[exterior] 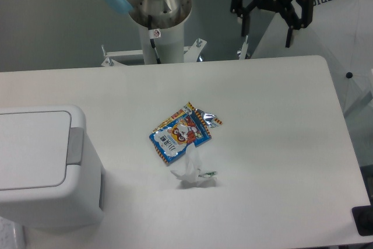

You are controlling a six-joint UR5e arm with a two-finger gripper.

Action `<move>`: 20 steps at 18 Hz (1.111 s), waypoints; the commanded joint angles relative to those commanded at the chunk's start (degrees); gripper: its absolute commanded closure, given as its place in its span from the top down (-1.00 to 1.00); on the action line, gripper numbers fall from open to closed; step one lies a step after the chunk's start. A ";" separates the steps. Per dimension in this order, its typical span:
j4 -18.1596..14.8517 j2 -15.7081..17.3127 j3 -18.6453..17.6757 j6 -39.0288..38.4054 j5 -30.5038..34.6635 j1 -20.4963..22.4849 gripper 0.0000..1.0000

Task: Open the trash can
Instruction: 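Move the open gripper down and toward the white trash can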

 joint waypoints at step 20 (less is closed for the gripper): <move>9.23 -5.27 0.44 -33.93 0.00 -15.29 1.00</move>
